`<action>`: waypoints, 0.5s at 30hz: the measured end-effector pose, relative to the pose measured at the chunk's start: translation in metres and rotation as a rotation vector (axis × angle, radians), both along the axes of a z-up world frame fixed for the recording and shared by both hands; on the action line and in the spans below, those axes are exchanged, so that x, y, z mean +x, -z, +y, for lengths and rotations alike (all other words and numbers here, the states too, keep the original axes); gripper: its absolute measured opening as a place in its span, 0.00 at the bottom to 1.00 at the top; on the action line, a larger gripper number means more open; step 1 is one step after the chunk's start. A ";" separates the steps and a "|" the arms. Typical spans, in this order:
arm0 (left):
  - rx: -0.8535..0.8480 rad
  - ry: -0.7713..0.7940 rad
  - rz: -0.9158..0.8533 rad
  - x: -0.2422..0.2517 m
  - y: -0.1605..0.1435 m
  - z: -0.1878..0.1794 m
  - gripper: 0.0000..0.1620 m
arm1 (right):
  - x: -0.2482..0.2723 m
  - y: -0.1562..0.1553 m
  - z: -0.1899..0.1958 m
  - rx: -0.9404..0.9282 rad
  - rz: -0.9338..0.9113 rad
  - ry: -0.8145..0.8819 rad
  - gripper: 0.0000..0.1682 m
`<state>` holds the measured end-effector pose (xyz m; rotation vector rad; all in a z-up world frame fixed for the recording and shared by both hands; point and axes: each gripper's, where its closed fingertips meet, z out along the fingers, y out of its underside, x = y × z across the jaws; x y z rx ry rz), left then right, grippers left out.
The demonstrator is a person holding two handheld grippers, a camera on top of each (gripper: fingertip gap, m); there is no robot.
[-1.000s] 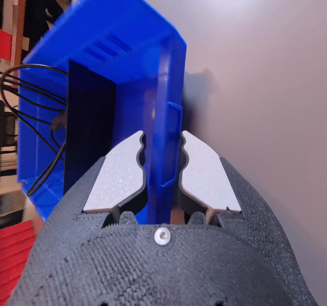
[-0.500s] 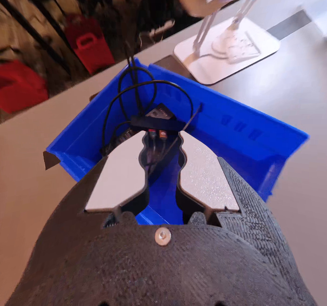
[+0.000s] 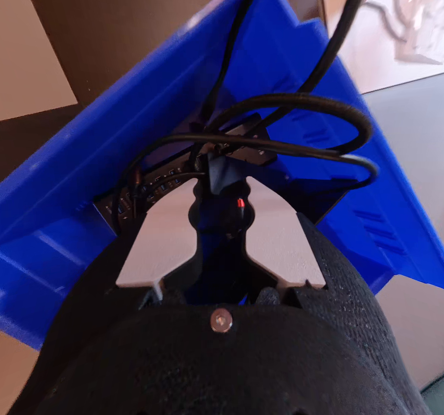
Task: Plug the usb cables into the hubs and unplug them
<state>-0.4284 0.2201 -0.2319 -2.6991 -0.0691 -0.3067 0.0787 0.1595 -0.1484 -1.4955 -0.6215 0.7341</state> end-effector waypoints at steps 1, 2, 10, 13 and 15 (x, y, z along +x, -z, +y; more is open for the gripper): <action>0.042 -0.001 -0.031 0.003 -0.009 0.002 0.15 | -0.001 0.000 -0.001 0.005 -0.005 -0.003 0.13; 0.082 0.008 -0.045 0.005 -0.020 0.002 0.12 | -0.001 0.000 -0.002 0.009 -0.009 -0.005 0.12; 0.232 0.167 0.129 0.015 -0.107 -0.044 0.07 | -0.010 0.002 -0.011 0.016 -0.033 -0.057 0.11; 0.243 0.258 0.278 0.020 -0.142 -0.071 0.07 | -0.016 0.002 -0.016 0.041 -0.063 -0.066 0.11; 0.252 0.338 0.414 0.026 -0.164 -0.086 0.07 | -0.021 0.004 -0.019 0.059 -0.089 -0.075 0.11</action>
